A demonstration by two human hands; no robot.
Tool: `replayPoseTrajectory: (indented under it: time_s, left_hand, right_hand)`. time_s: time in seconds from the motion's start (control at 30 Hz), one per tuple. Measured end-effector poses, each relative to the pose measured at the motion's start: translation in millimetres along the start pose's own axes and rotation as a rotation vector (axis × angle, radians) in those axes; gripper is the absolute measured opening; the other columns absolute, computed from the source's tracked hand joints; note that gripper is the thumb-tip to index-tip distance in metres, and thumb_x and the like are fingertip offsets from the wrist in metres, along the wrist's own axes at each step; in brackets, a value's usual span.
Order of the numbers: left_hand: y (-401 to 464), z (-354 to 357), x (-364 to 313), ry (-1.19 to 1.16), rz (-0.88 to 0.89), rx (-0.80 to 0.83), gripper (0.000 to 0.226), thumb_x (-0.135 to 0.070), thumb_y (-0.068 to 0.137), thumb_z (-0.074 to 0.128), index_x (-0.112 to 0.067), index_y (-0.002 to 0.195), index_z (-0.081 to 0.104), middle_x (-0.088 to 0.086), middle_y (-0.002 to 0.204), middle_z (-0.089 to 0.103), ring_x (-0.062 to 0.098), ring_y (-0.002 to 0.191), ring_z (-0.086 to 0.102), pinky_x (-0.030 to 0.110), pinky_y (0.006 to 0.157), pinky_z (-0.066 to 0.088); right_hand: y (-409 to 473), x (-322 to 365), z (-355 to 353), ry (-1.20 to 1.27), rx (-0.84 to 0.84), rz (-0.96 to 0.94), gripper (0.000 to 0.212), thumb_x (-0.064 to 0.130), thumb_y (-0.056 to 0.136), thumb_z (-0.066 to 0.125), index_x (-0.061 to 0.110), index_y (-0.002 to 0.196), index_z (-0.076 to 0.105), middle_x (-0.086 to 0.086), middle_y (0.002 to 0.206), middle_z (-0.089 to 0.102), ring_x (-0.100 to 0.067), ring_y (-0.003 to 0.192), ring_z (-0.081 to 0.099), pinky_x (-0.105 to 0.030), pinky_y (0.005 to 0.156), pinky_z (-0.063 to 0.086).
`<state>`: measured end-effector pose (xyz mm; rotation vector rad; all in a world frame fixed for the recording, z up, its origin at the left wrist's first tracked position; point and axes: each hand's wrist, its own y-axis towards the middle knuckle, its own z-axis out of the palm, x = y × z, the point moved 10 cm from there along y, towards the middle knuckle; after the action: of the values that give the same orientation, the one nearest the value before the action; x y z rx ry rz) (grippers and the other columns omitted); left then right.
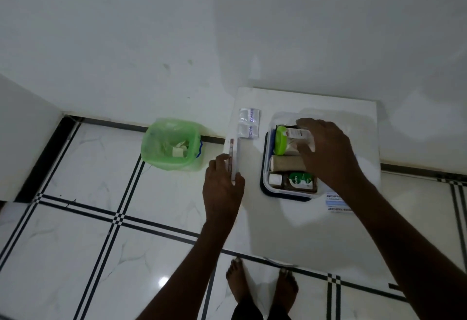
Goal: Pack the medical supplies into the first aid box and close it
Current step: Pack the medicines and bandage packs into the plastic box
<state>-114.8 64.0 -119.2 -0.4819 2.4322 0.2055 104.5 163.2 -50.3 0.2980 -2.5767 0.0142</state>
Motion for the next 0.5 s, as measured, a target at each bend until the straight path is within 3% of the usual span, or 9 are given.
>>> replayPoseTrajectory:
  time_s: [0.1, 0.2, 0.27, 0.37, 0.43, 0.5]
  left_hand:
    - [-4.6, -37.8, -25.5, -0.164, 0.012, -0.164, 0.043, -0.016, 0.083, 0.069, -0.016, 0.124, 0.057, 0.000, 0.112, 0.061, 0.021, 0.092, 0.062, 0.036, 0.078, 0.056]
    - [-6.5, -41.0, -73.4, -0.294, 0.109, -0.110, 0.044, -0.016, 0.085, 0.071, -0.016, 0.127, 0.058, -0.001, 0.117, 0.061, 0.017, 0.095, 0.063, 0.027, 0.080, 0.055]
    - [-9.2, -24.2, -106.2, -0.347, 0.191, 0.001, 0.045, -0.018, 0.087, 0.073, -0.014, 0.129, 0.059, 0.000, 0.118, 0.062, 0.018, 0.099, 0.063, 0.025, 0.082, 0.055]
    - [-17.5, 9.8, -139.5, -0.344, 0.332, 0.197, 0.051, -0.024, 0.086, 0.076, -0.009, 0.132, 0.059, 0.005, 0.122, 0.066, 0.017, 0.106, 0.065, 0.024, 0.087, 0.057]
    - [-19.8, 22.9, -145.1, -0.297, 0.395, 0.288, 0.056, -0.029, 0.085, 0.076, -0.007, 0.134, 0.058, 0.008, 0.124, 0.066, 0.020, 0.108, 0.063, 0.026, 0.090, 0.055]
    - [-12.1, 21.4, -146.8, -0.155, 0.485, 0.235, 0.050, -0.034, 0.089, 0.064, -0.007, 0.131, 0.060, 0.010, 0.122, 0.066, 0.023, 0.108, 0.060, 0.031, 0.092, 0.051]
  right_hand:
    - [-13.2, -2.1, -30.1, 0.113, -0.133, 0.092, 0.022, 0.019, 0.091, 0.064, 0.015, 0.112, 0.068, -0.003, 0.106, 0.074, -0.021, 0.095, 0.066, -0.031, 0.086, 0.048]
    - [-20.9, -7.6, -31.2, 0.312, -0.069, 0.245, 0.017, 0.031, 0.091, 0.064, 0.020, 0.103, 0.070, 0.002, 0.092, 0.075, -0.012, 0.082, 0.070, -0.027, 0.073, 0.054]
    - [-25.8, -12.5, -17.1, 0.436, 0.029, 0.343, 0.026, 0.038, 0.089, 0.066, 0.022, 0.110, 0.068, -0.001, 0.101, 0.075, -0.015, 0.086, 0.072, -0.035, 0.075, 0.061]
    - [-32.9, -24.6, -13.0, 0.453, 0.034, 0.413, 0.039, 0.030, 0.088, 0.070, 0.015, 0.123, 0.063, -0.009, 0.117, 0.073, -0.024, 0.093, 0.074, -0.044, 0.076, 0.063]
    - [-35.6, -36.7, -20.8, 0.392, 0.000, 0.435, 0.040, 0.025, 0.089, 0.070, 0.010, 0.126, 0.061, -0.013, 0.120, 0.071, -0.028, 0.095, 0.073, -0.042, 0.074, 0.063]
    - [-36.7, -47.4, -32.8, 0.327, -0.058, 0.434, 0.040, 0.024, 0.091, 0.067, 0.009, 0.127, 0.061, -0.014, 0.121, 0.071, -0.029, 0.094, 0.074, -0.030, 0.065, 0.061]
